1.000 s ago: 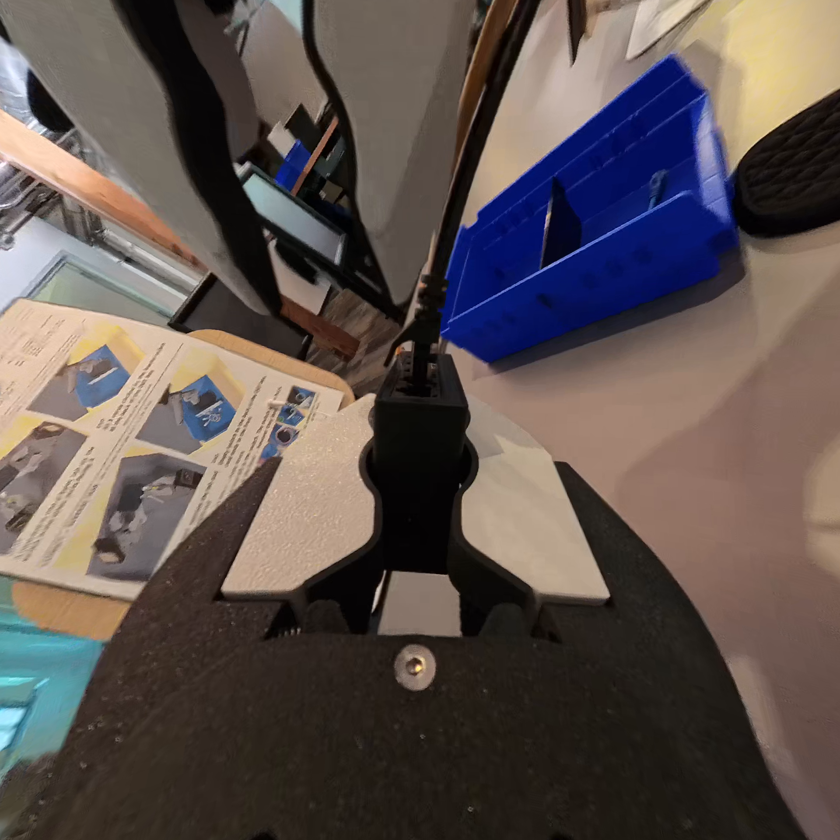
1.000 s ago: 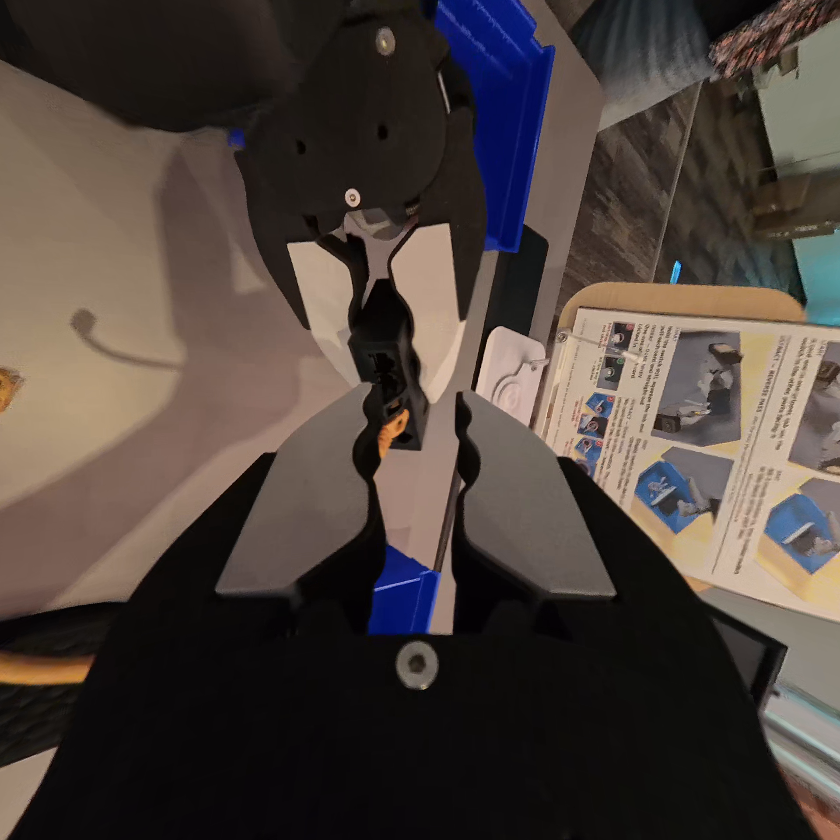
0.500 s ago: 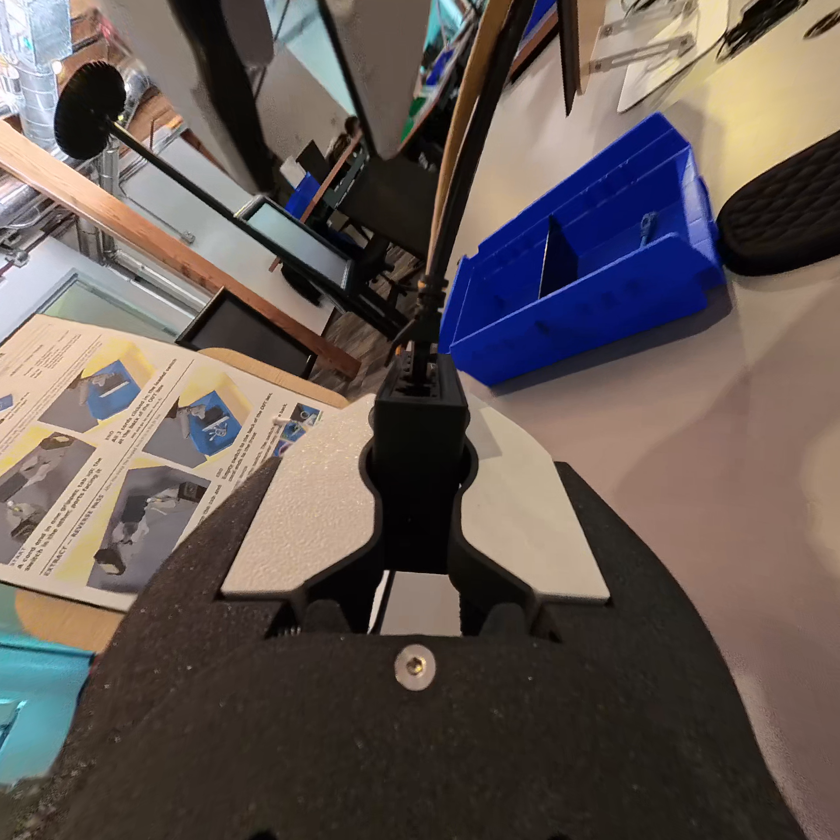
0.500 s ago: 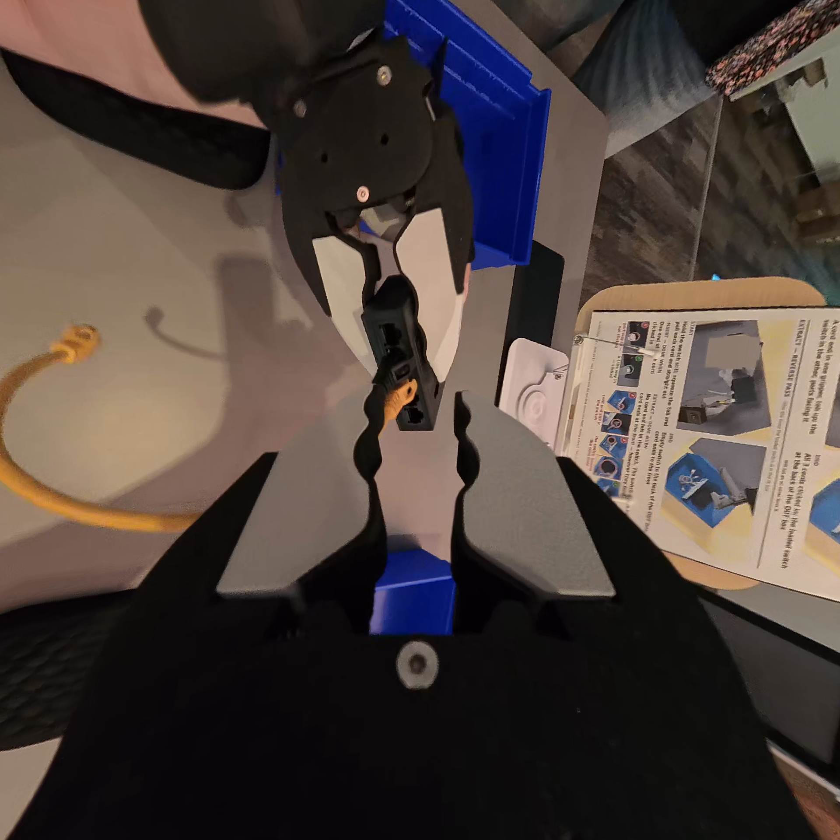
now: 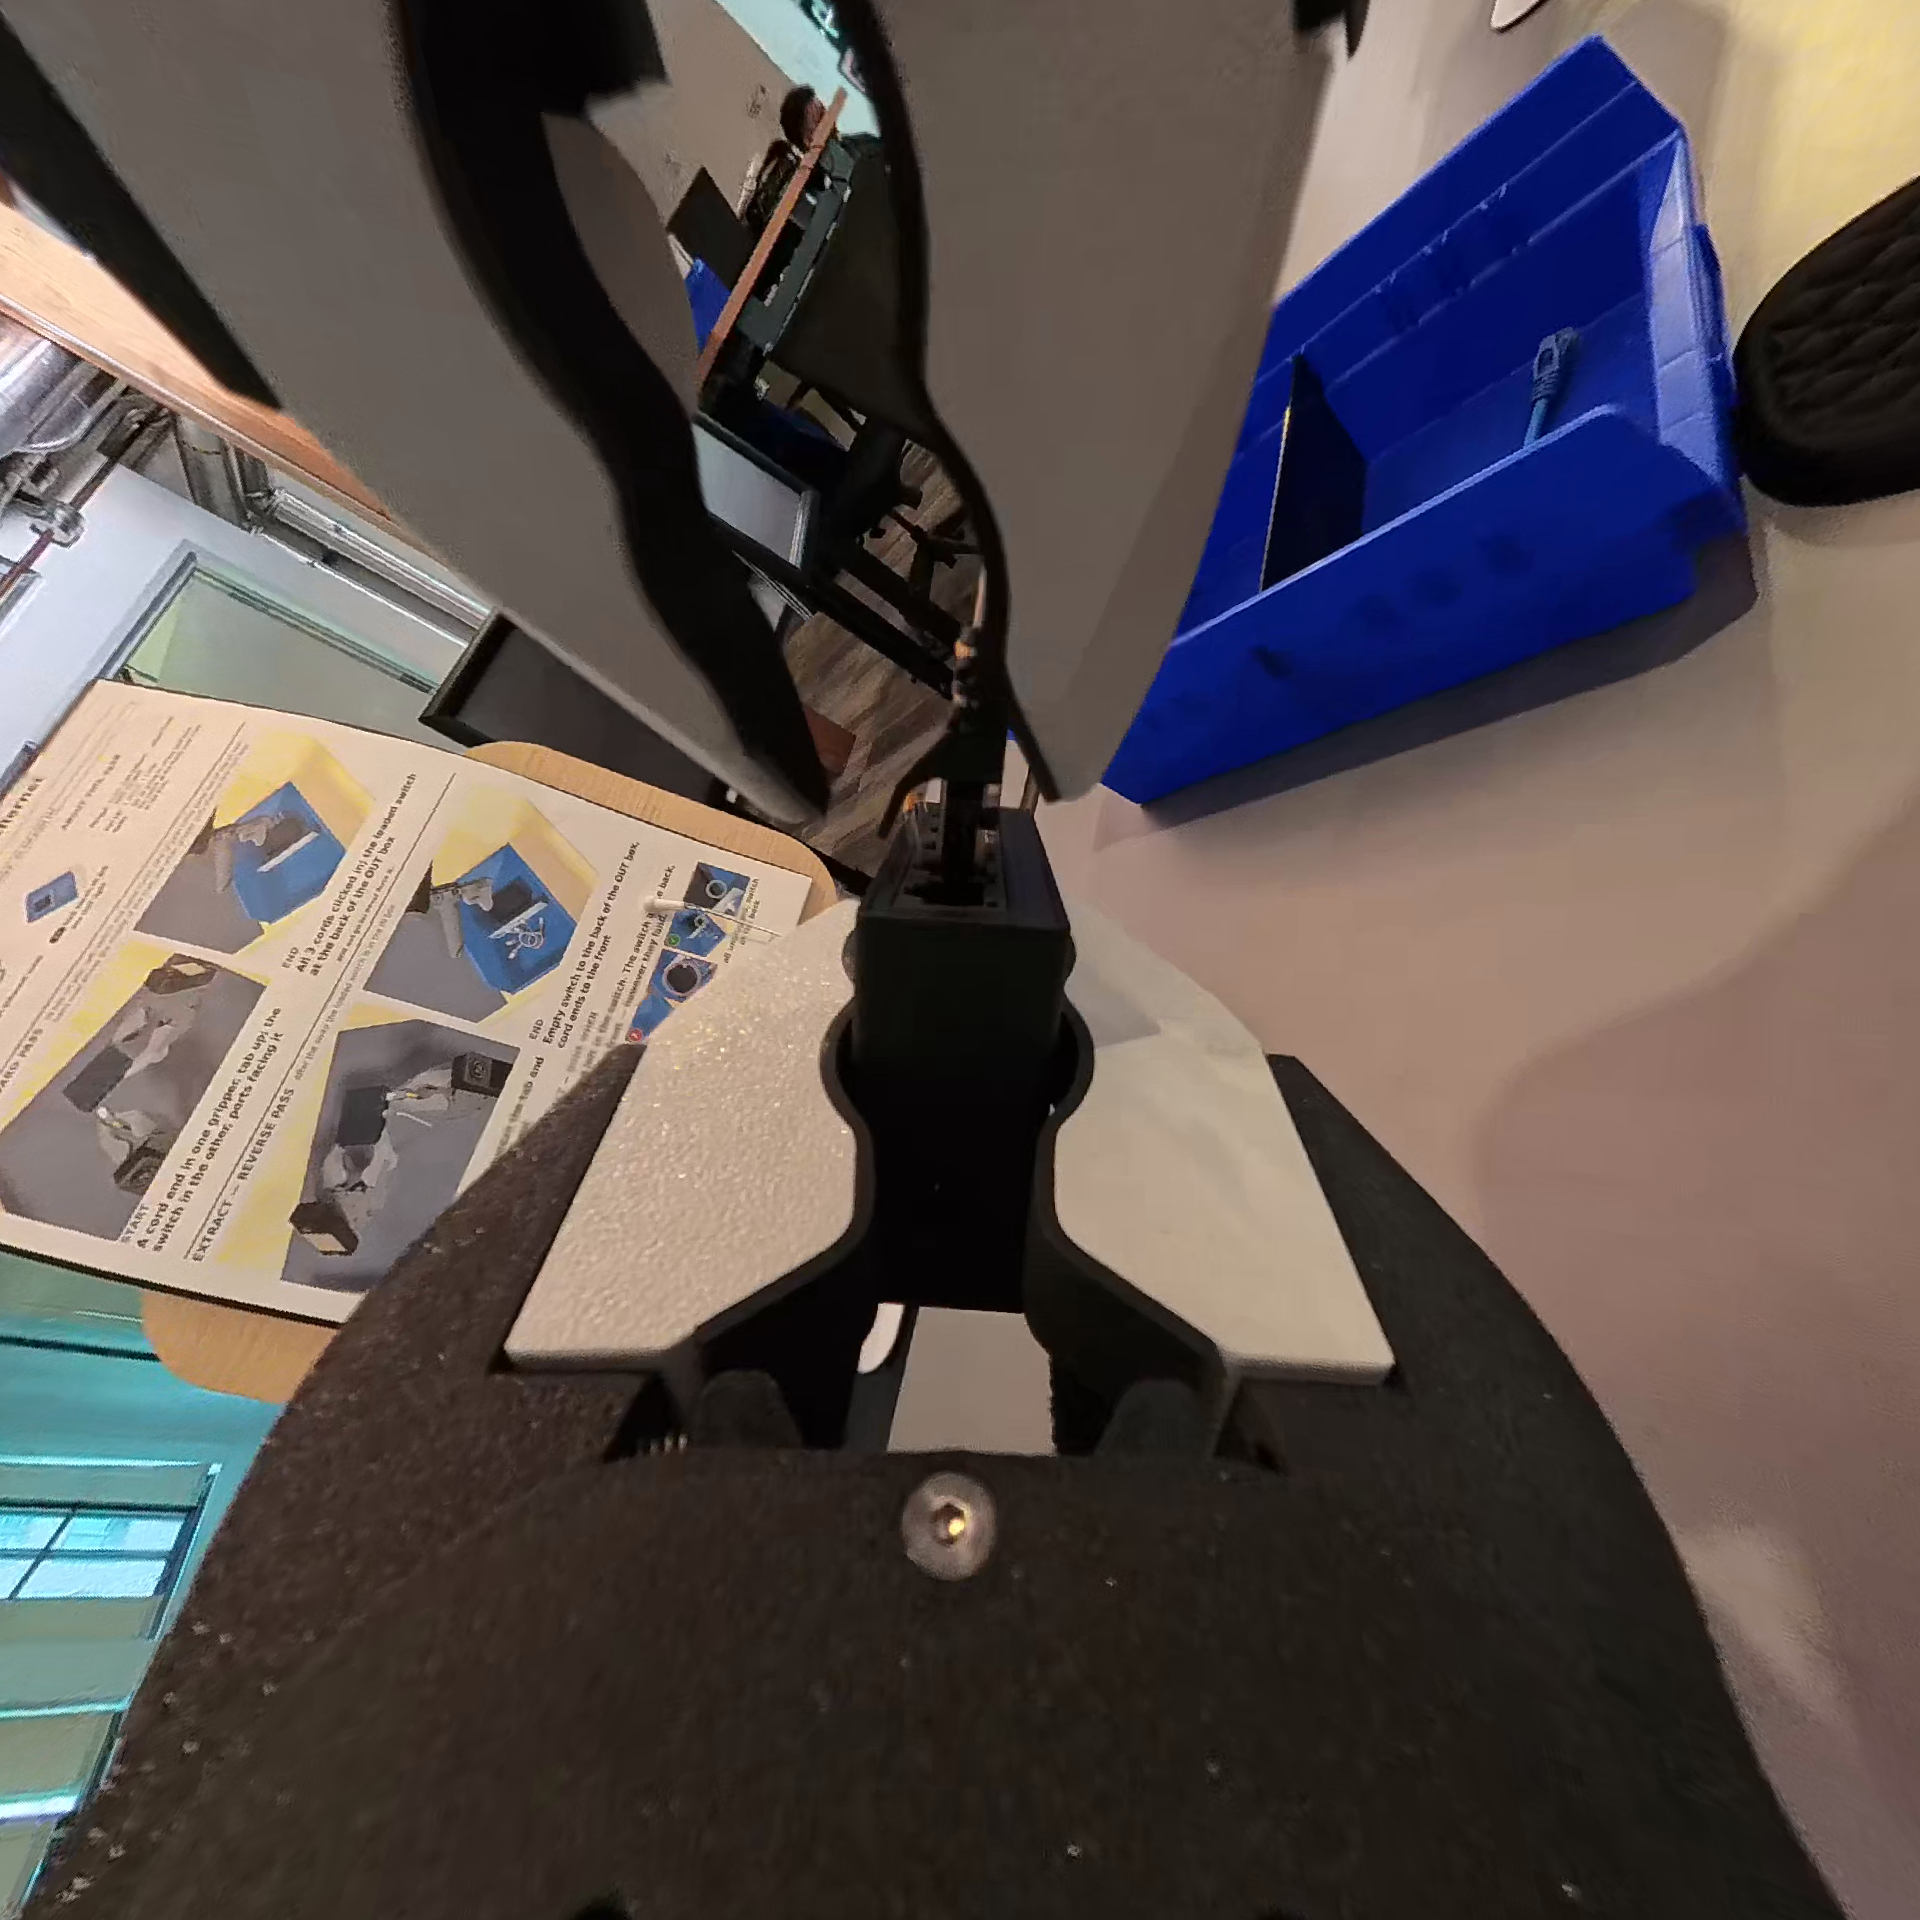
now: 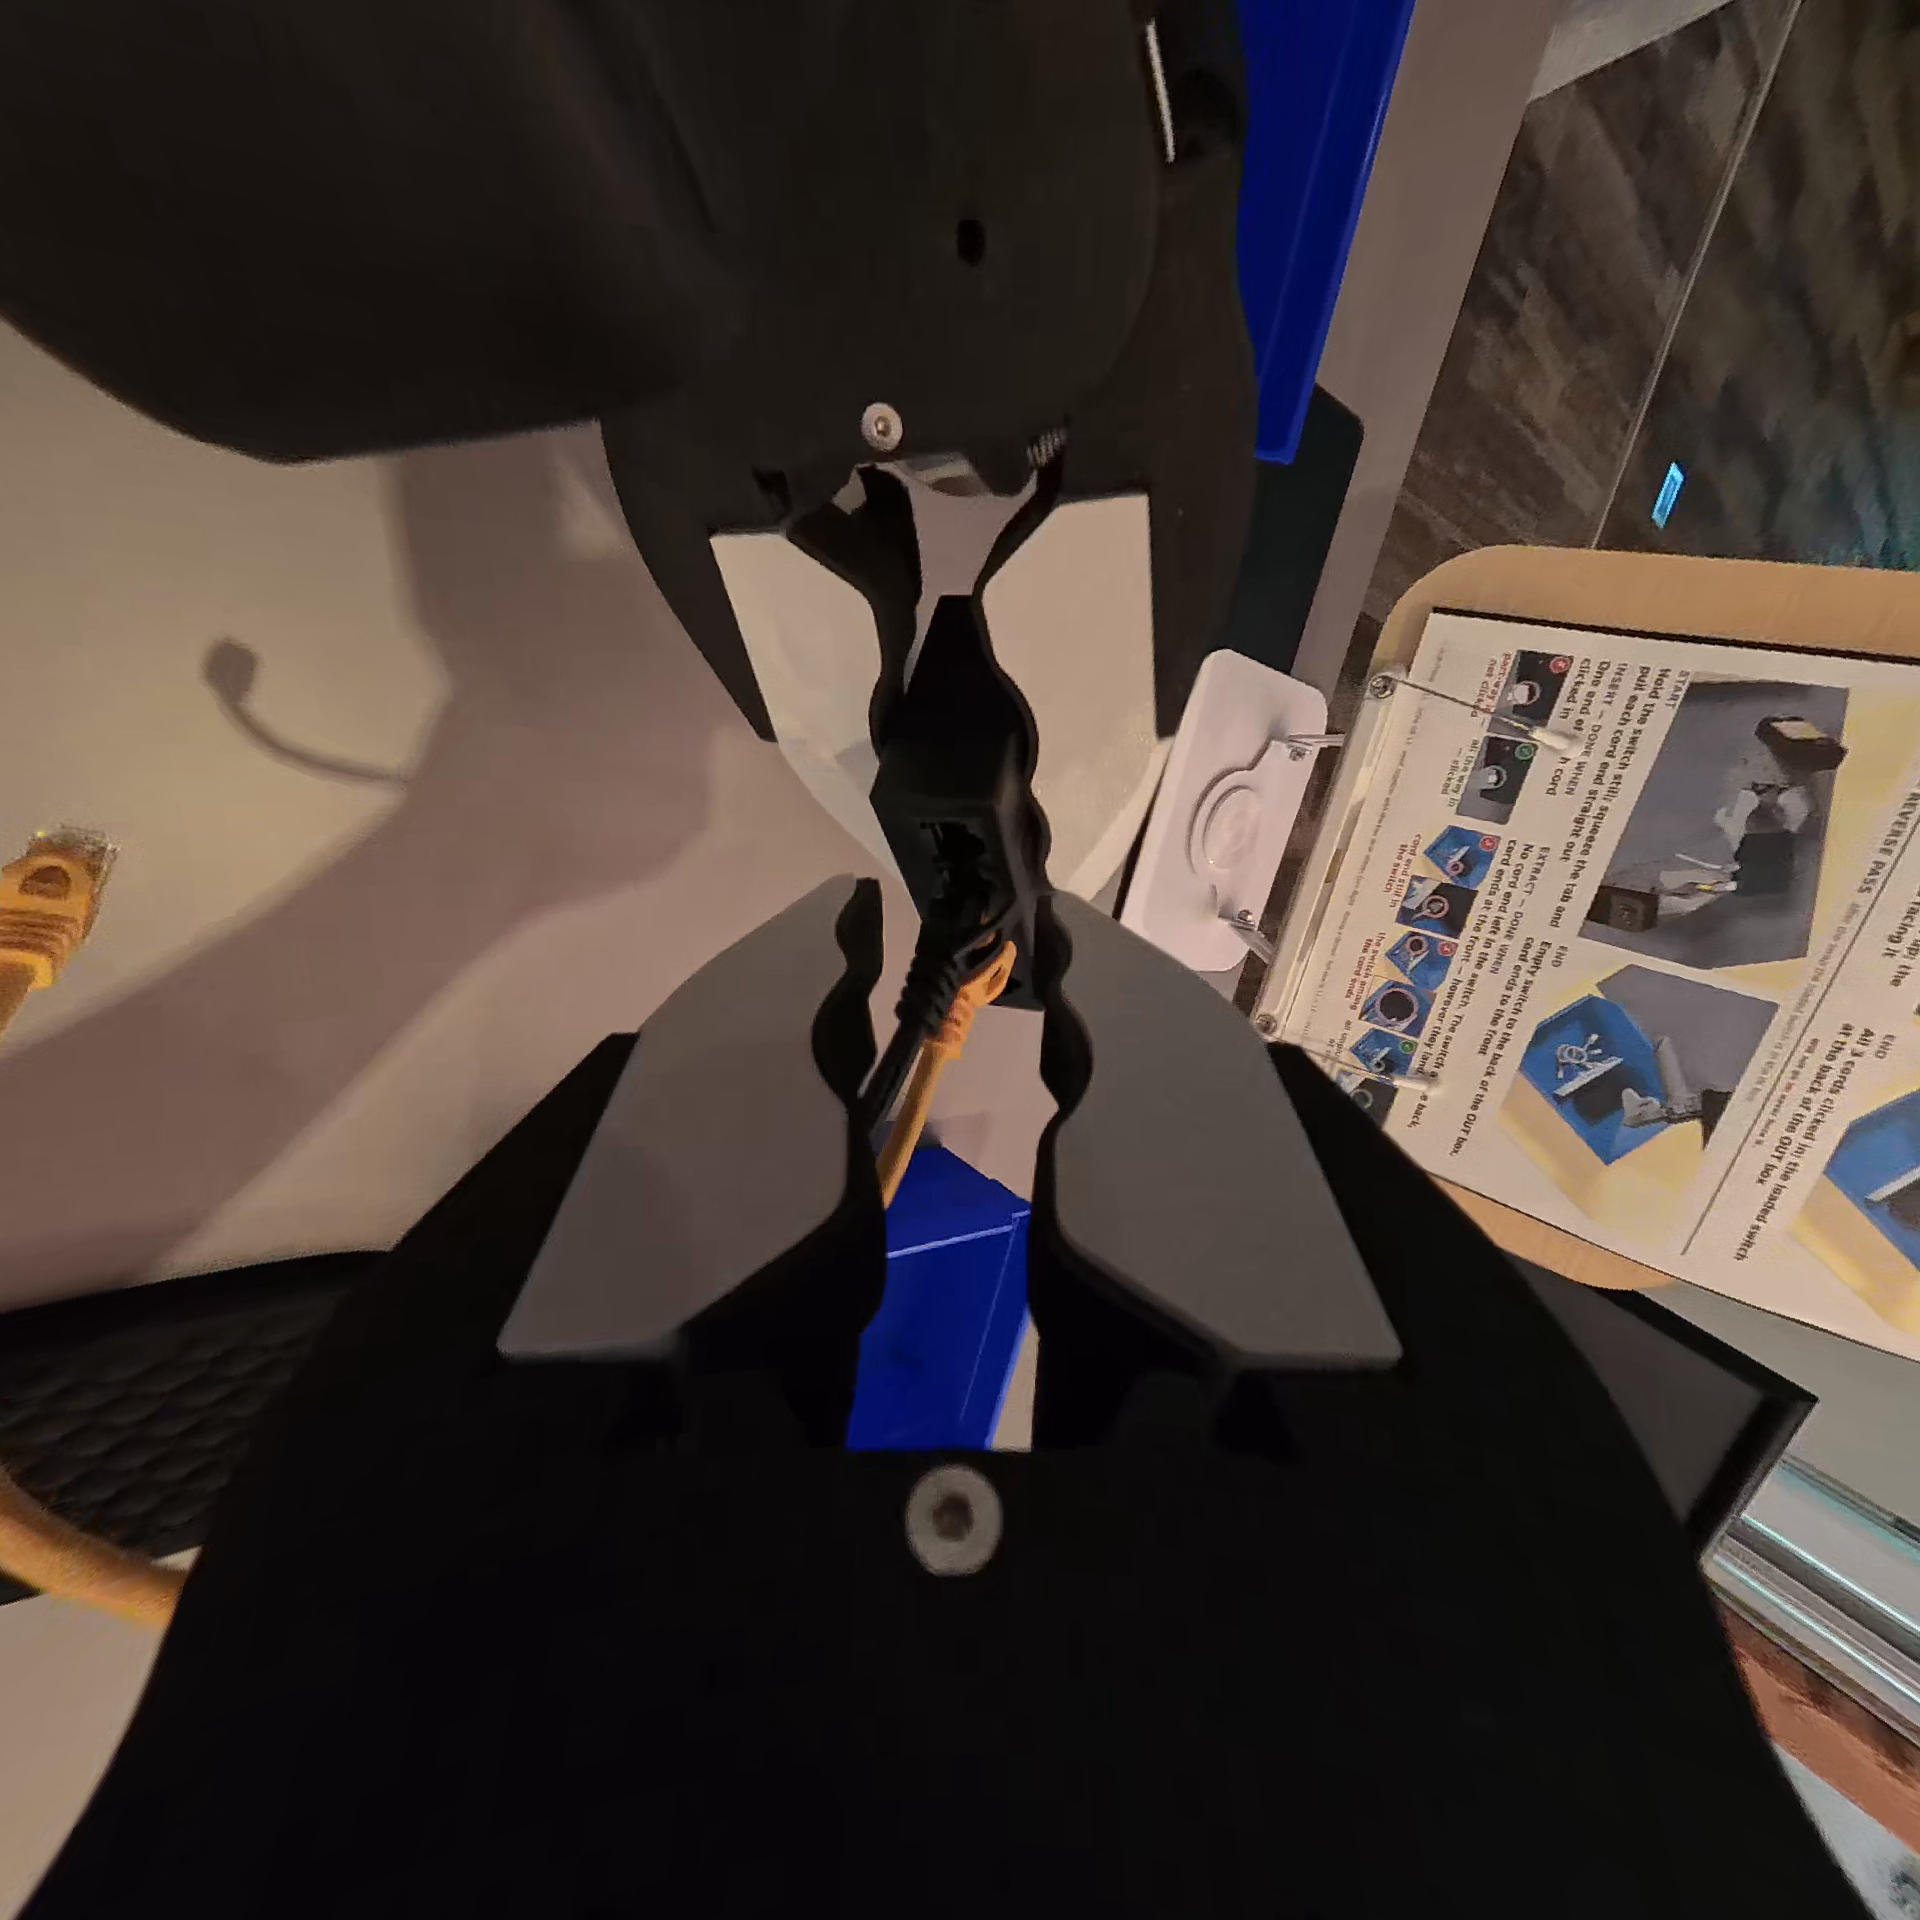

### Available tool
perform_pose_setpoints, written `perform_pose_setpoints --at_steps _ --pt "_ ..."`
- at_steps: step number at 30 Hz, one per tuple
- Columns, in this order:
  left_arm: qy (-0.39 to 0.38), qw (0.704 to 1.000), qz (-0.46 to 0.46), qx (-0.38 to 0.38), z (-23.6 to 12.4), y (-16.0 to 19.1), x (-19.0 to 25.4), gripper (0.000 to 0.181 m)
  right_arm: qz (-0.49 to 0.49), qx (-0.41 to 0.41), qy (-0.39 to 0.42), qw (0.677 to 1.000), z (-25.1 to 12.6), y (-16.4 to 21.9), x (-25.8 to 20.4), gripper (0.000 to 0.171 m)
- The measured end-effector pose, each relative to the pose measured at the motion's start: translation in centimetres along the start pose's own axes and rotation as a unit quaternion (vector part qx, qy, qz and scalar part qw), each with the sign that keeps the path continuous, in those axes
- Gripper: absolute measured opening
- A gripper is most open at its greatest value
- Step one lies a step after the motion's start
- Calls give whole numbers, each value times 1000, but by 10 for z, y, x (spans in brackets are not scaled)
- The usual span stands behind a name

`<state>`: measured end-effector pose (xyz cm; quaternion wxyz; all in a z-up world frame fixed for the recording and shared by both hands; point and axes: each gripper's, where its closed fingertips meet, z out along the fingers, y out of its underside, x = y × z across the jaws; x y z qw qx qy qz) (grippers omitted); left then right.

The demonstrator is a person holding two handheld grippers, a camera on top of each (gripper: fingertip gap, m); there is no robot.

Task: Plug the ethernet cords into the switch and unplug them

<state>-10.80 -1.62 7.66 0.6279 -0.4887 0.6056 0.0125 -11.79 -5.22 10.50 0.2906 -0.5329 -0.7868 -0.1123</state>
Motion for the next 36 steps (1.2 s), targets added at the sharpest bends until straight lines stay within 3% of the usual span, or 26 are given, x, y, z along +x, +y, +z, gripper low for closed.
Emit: perform_pose_setpoints --at_steps 6,14,36 --pt "-11 1000 11 -7 -4 -2 -3 28 -6 -48 7 999 8 6 -2 26" --pt "-11 1000 -1 -1 -6 -5 -5 28 -3 -49 46 998 7 6 4 16" --pt "-18 1000 20 -4 -3 -11 0 28 -55 -44 63 995 8 14 -2 12"
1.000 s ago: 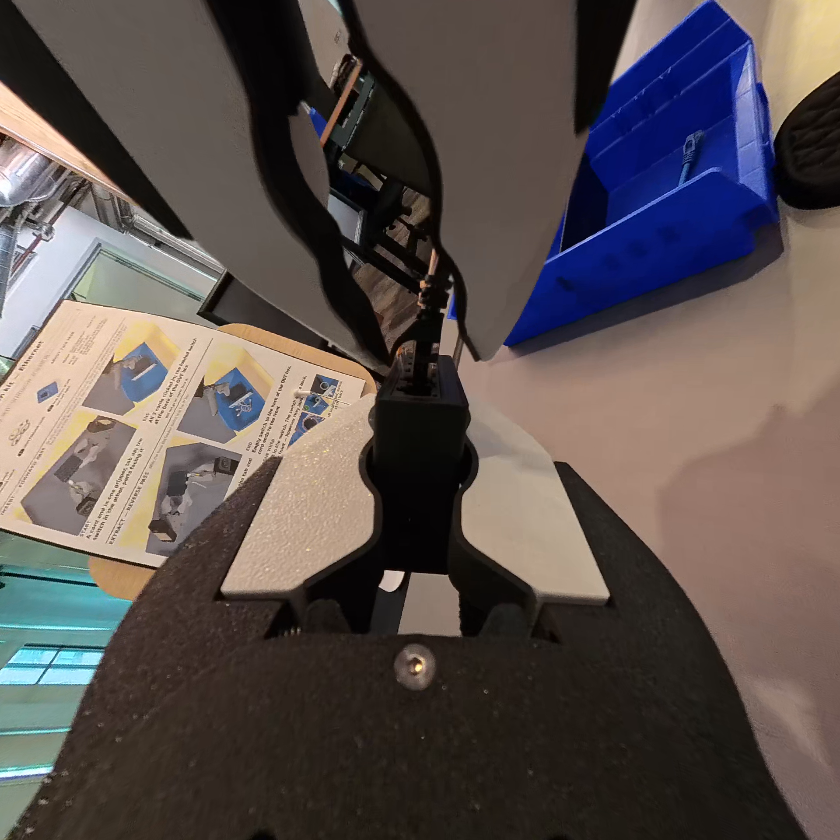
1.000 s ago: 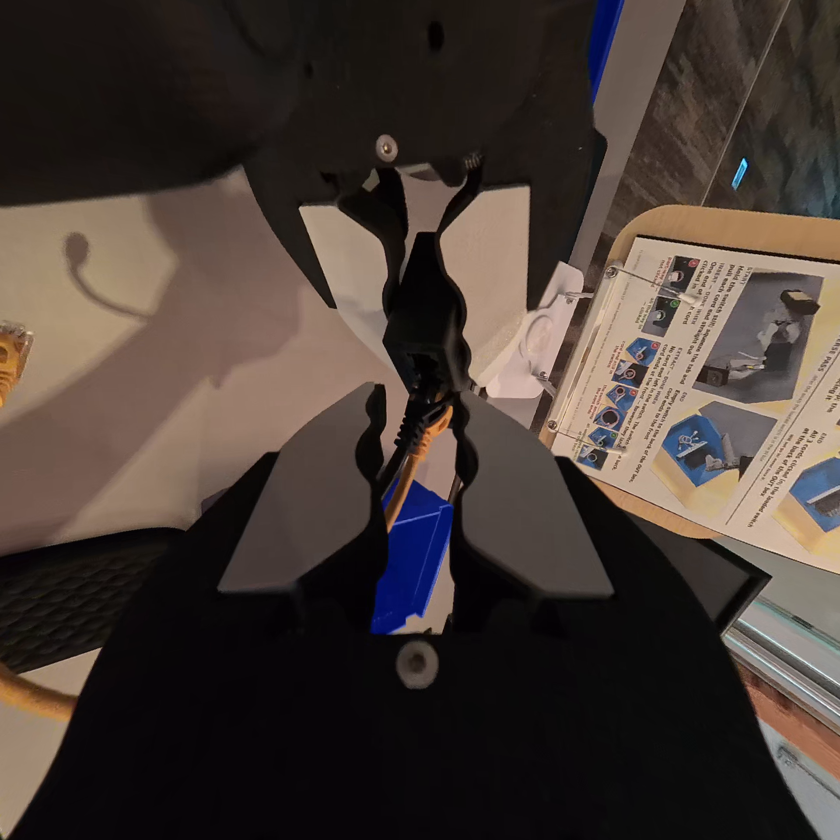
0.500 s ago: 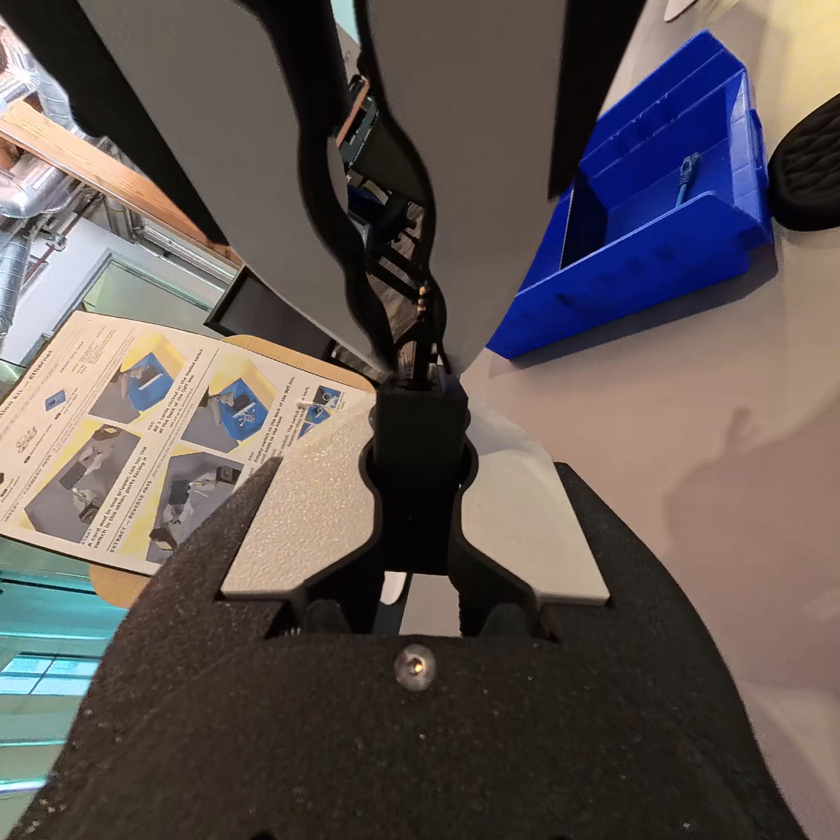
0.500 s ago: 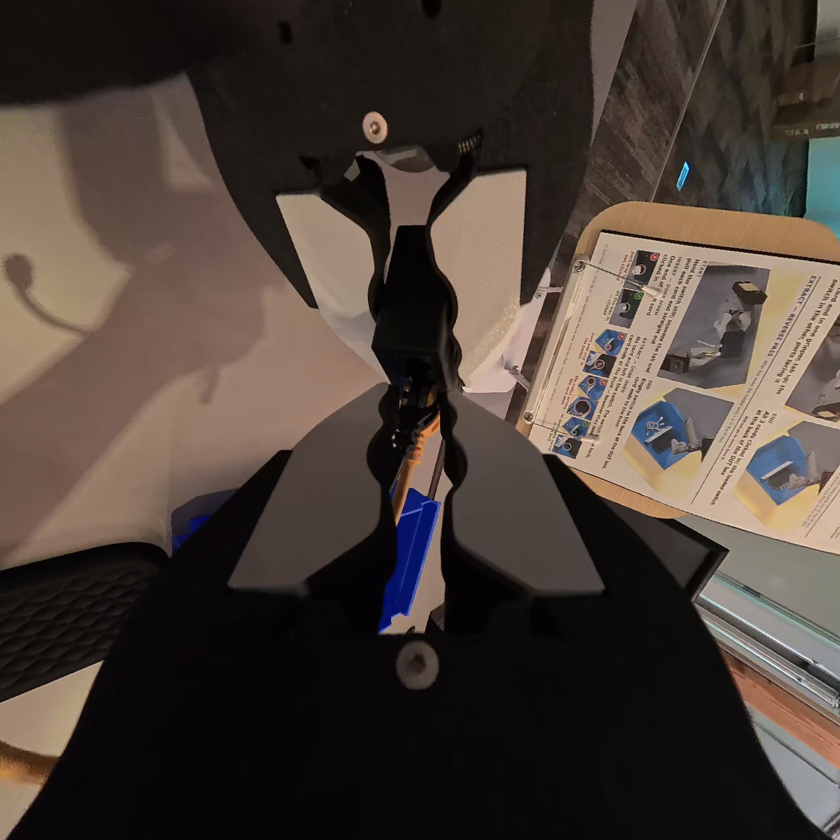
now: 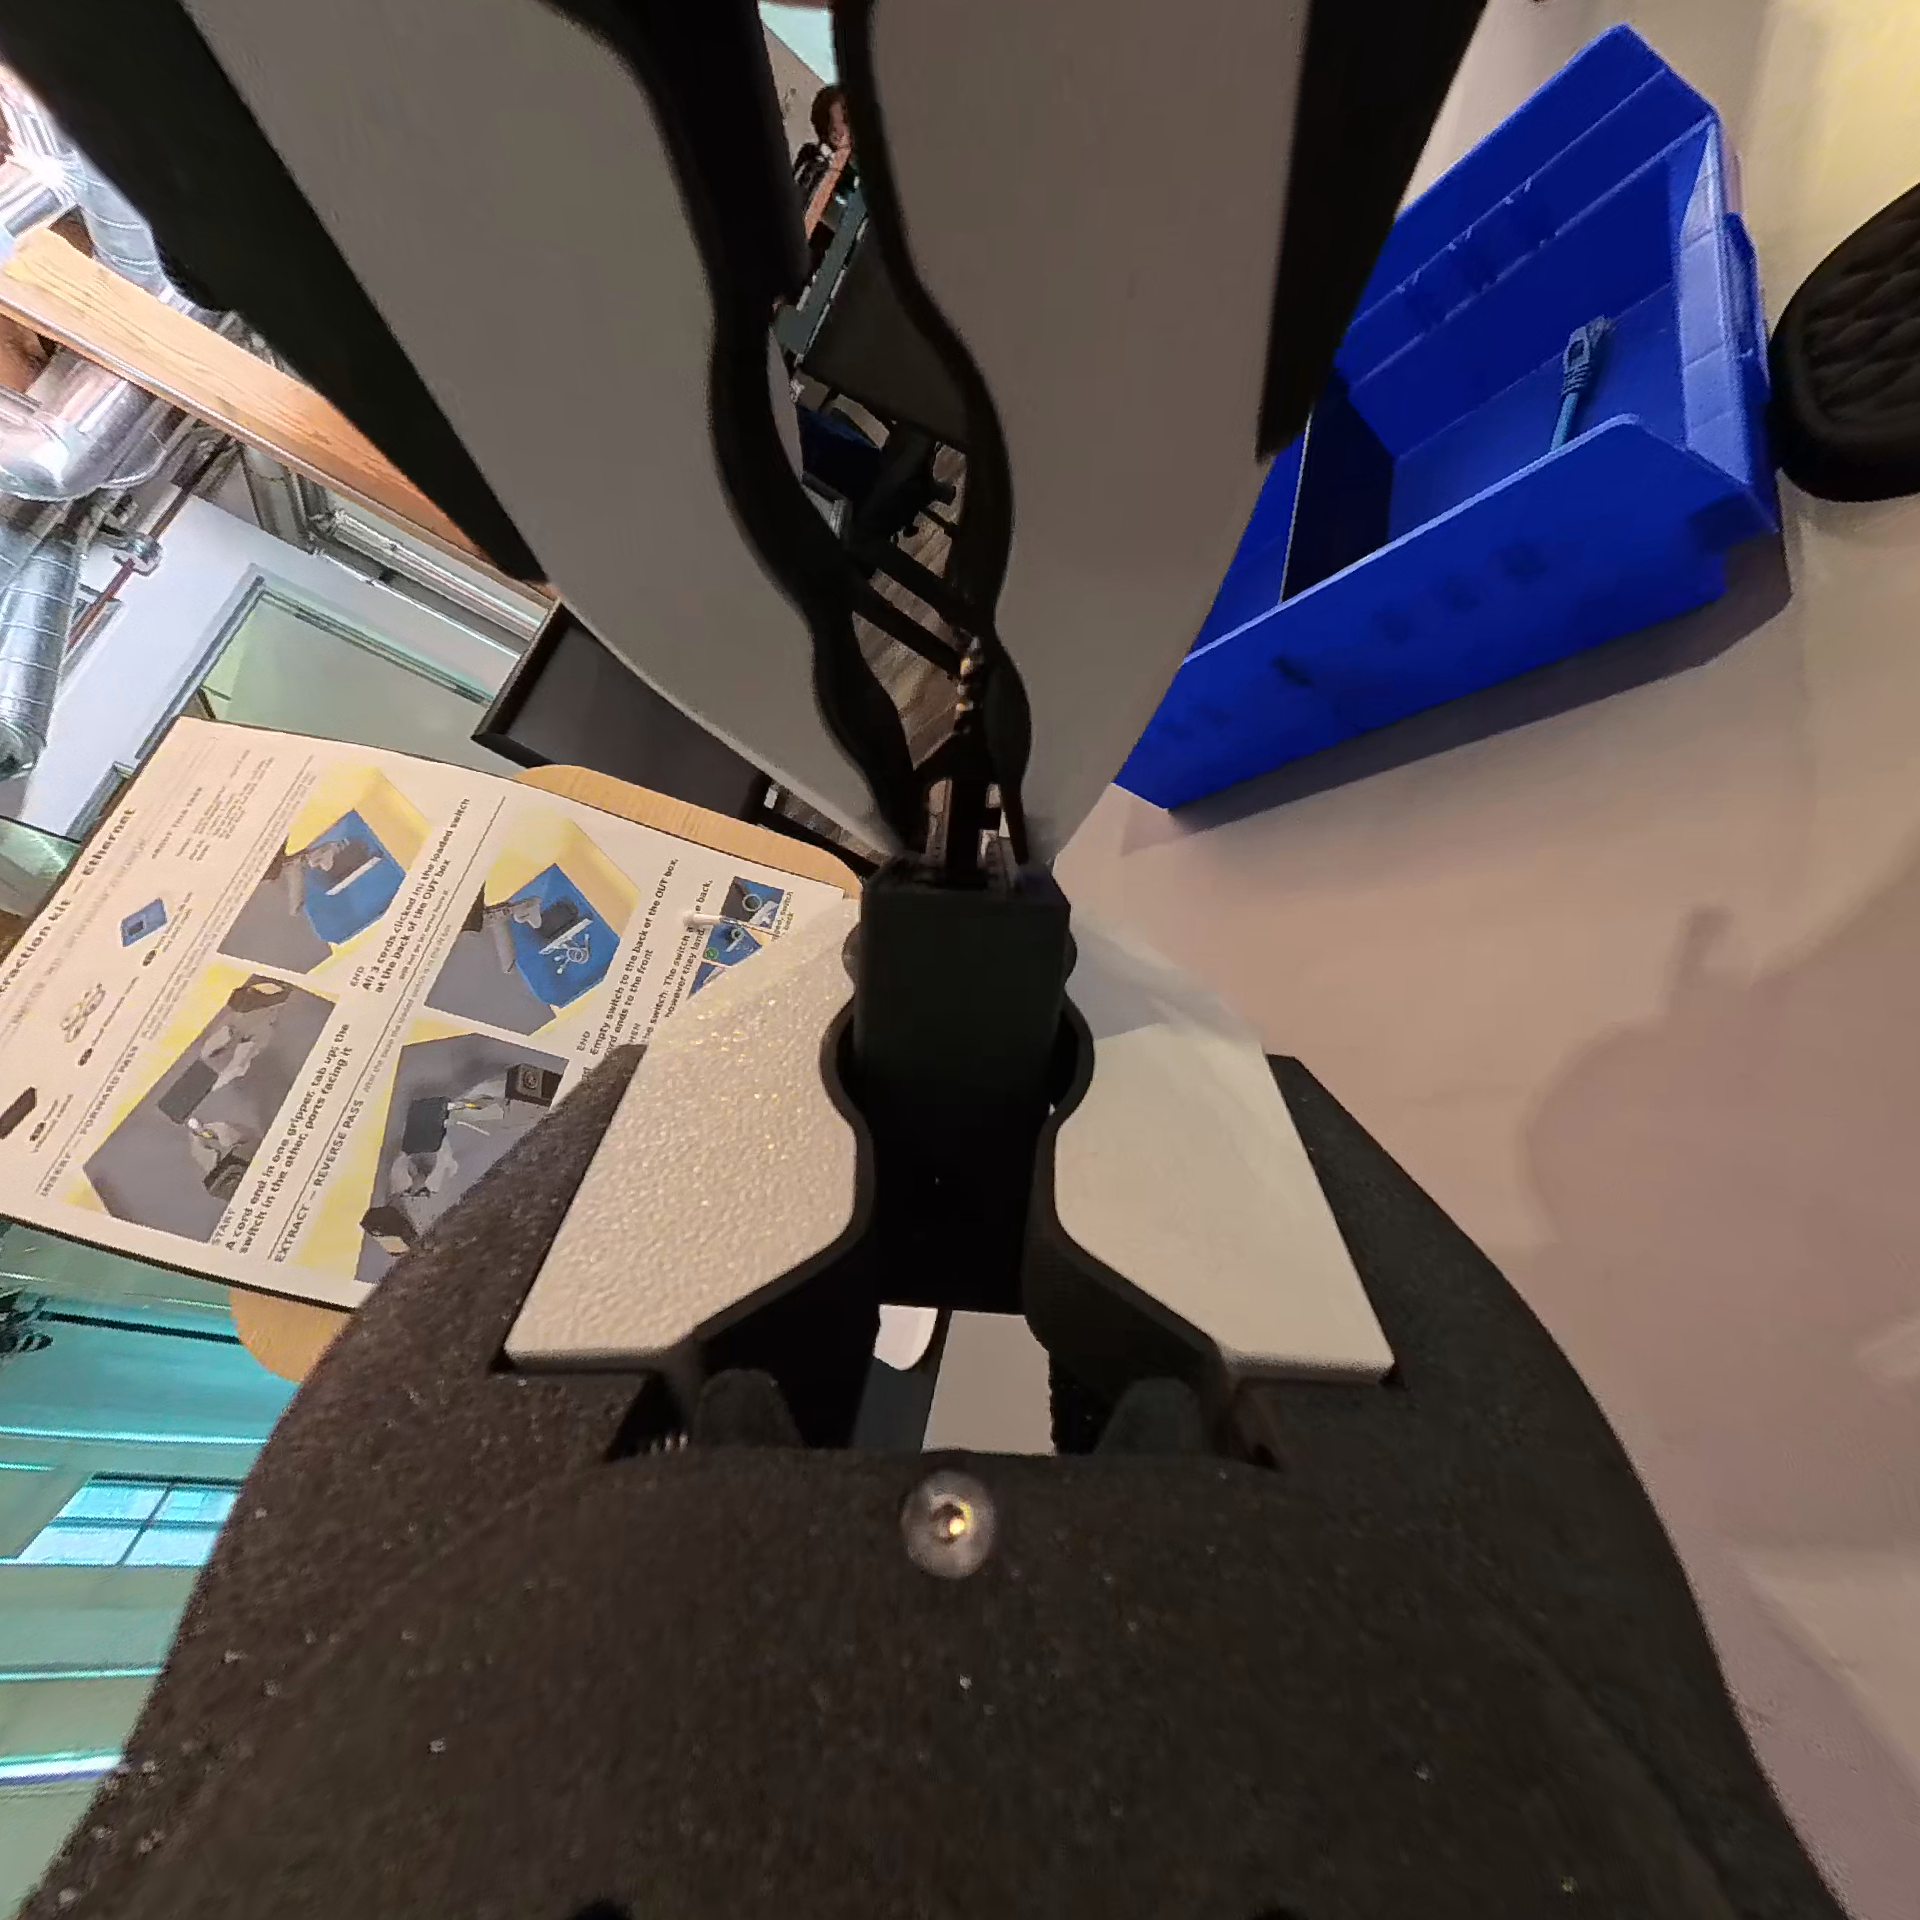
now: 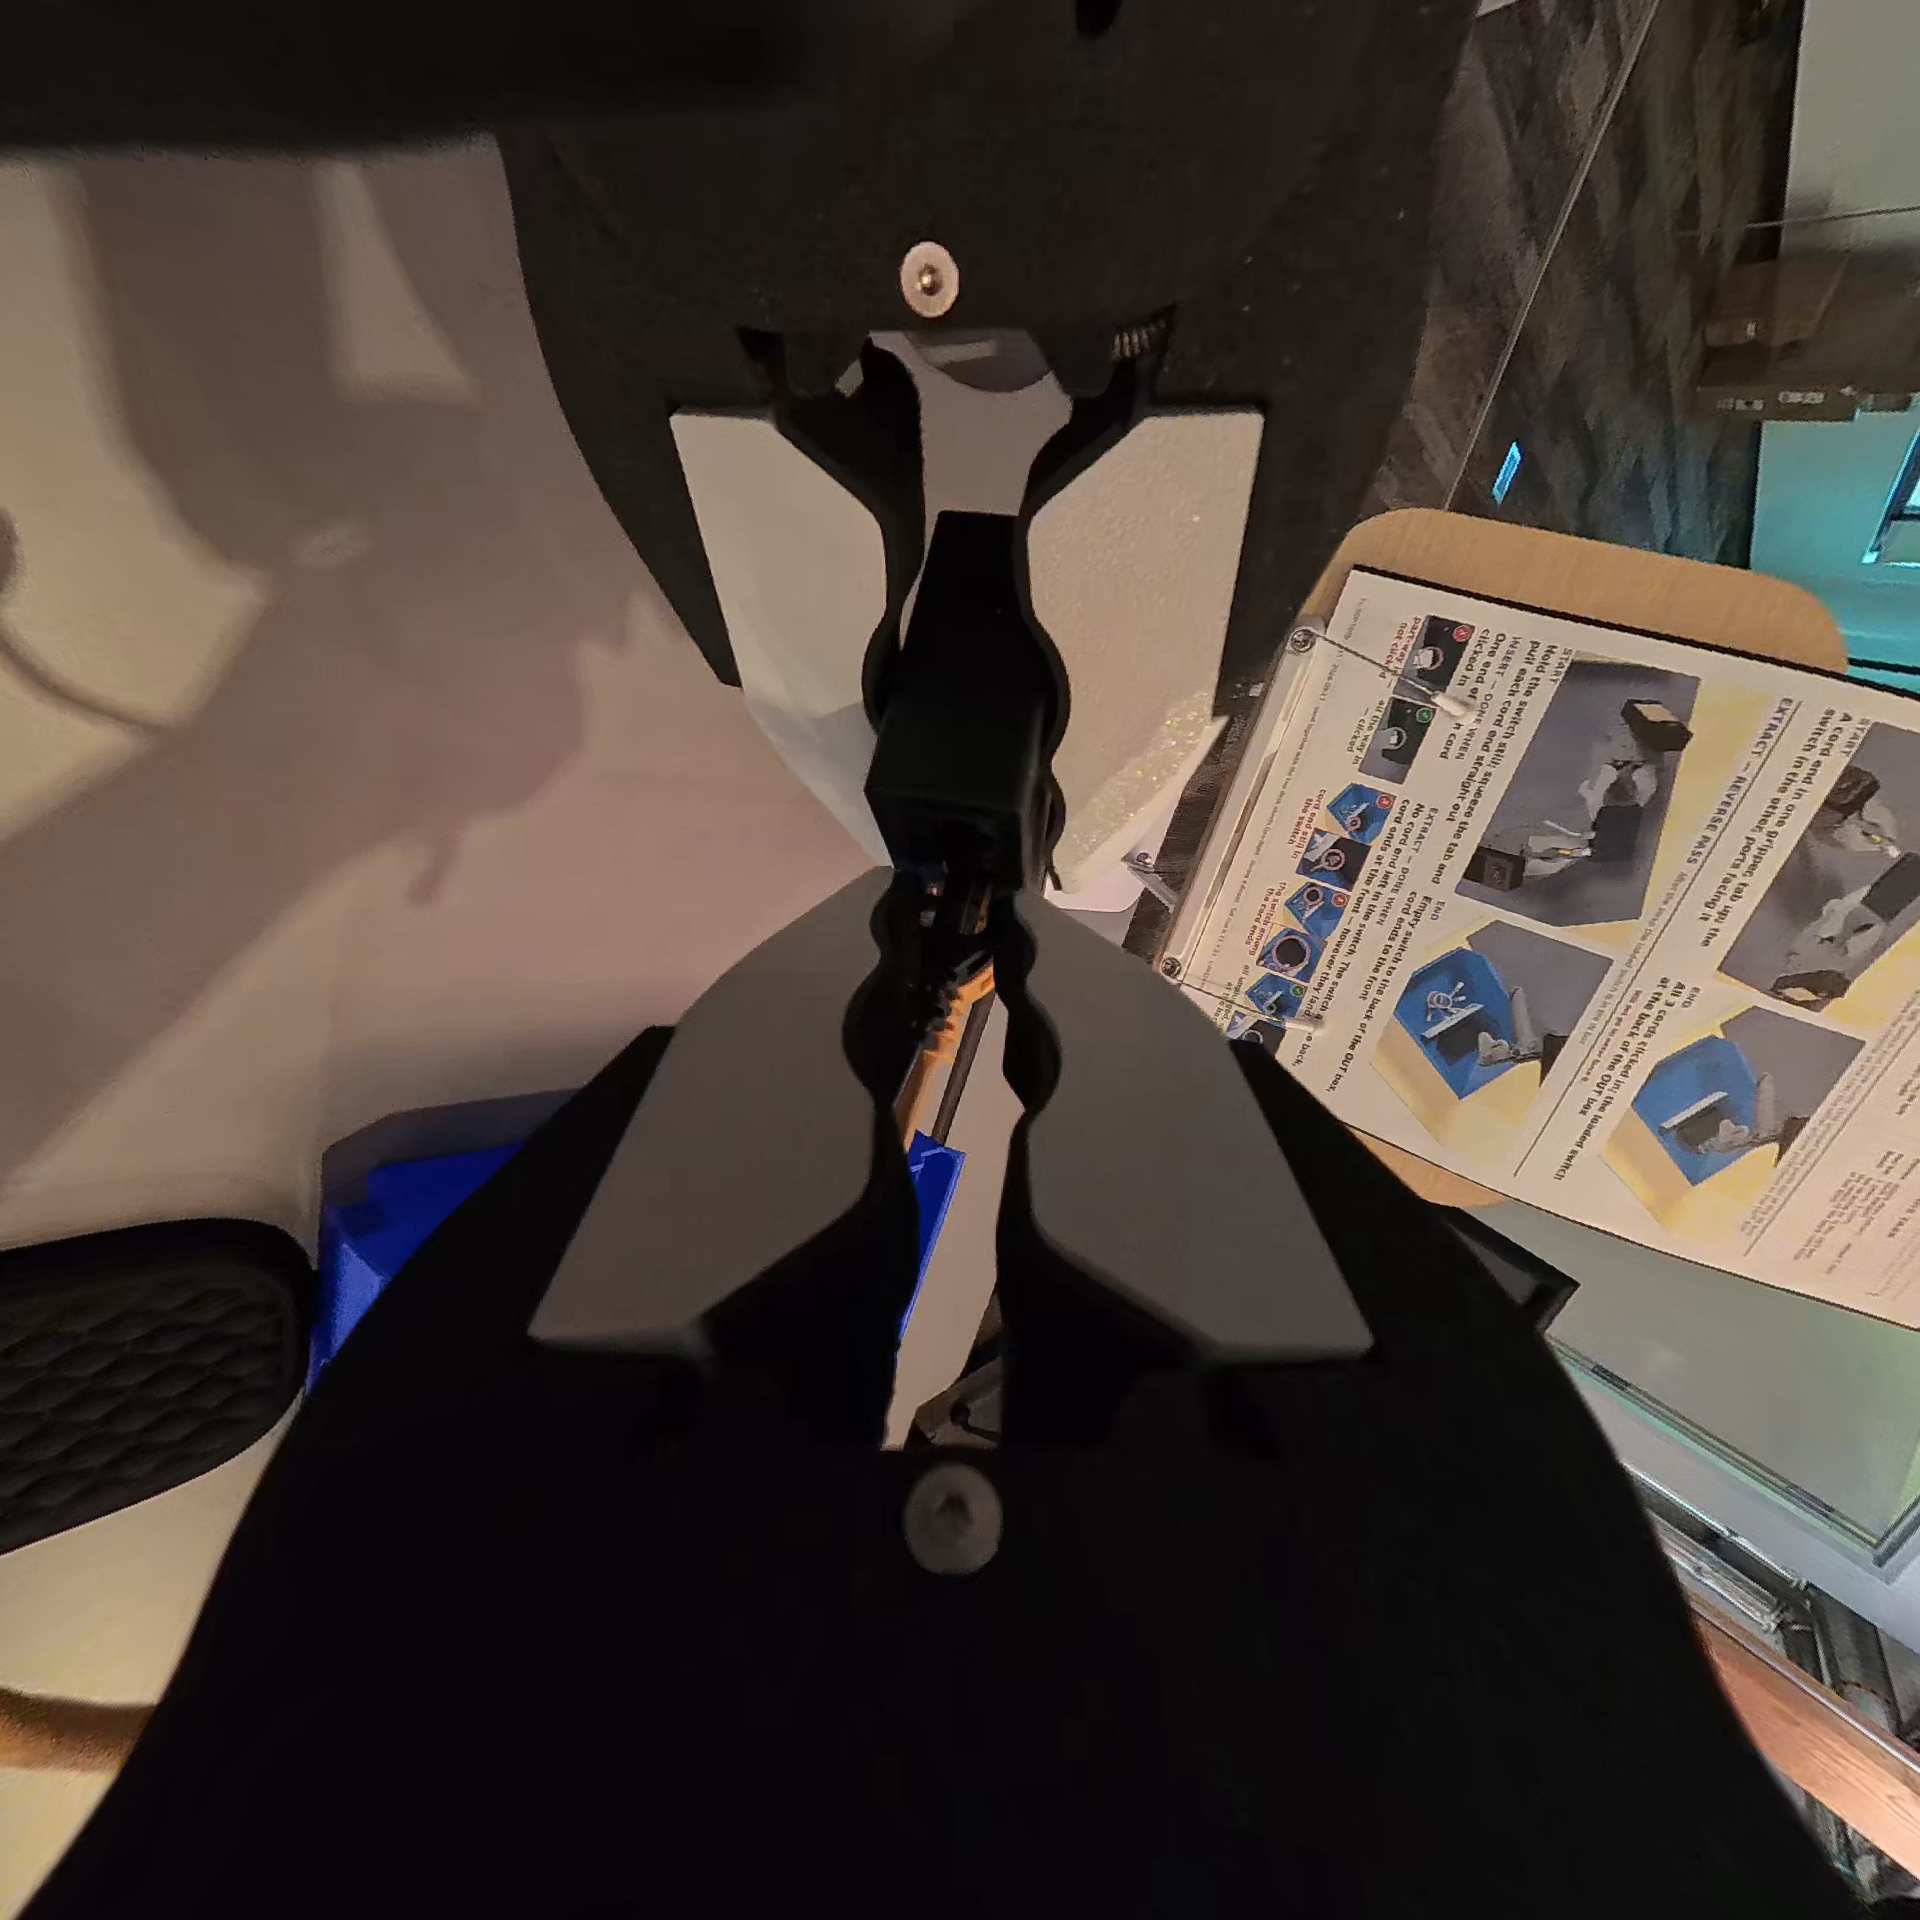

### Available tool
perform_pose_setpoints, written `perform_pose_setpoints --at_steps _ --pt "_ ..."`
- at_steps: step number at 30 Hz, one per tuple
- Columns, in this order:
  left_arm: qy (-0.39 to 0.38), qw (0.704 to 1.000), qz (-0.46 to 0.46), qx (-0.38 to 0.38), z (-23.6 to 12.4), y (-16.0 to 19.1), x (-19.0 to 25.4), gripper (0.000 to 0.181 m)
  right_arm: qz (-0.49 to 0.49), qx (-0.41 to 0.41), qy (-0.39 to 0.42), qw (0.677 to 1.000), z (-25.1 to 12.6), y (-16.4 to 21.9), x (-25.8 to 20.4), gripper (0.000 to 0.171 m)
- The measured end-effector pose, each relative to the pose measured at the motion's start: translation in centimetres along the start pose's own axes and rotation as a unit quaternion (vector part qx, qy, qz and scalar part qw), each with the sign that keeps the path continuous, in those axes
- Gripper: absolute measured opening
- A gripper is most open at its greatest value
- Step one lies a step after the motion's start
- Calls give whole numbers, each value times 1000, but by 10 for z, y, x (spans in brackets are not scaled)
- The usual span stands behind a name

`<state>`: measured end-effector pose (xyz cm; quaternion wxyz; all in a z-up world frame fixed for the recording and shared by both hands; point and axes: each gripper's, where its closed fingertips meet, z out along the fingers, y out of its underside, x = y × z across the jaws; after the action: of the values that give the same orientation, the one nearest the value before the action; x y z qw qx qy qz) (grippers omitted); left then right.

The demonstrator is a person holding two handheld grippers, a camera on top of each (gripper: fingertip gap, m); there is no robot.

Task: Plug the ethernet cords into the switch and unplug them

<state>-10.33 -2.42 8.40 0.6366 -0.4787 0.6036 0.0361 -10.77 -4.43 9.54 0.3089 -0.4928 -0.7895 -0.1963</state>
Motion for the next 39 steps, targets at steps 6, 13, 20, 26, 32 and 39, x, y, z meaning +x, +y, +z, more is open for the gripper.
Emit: perform_pose_setpoints --at_steps 6,13,20,26,32,39 --pt "-7 1000 12 -1 -2 1 -2 29 5 10 3 1000 1 -3 1 12" --pt "-17 1000 12 -3 -1 2 -4 29 -4 8 7 1000 1 -2 3 12" --pt "-19 999 18 -20 3 3 -1 28 -16 -9 0 1000 3 3 0 12" --pt "-39 996 37 -64 6 16 -6 28 -31 -52 -1 998 4 11 0 12" --pt "-64 996 27 -60 -9 34 -30 29 15 -27 30 999 -13 32 7 12" --pt "-33 995 45 -78 0 46 -17 29 18 -11 44 999 -14 35 7 12"
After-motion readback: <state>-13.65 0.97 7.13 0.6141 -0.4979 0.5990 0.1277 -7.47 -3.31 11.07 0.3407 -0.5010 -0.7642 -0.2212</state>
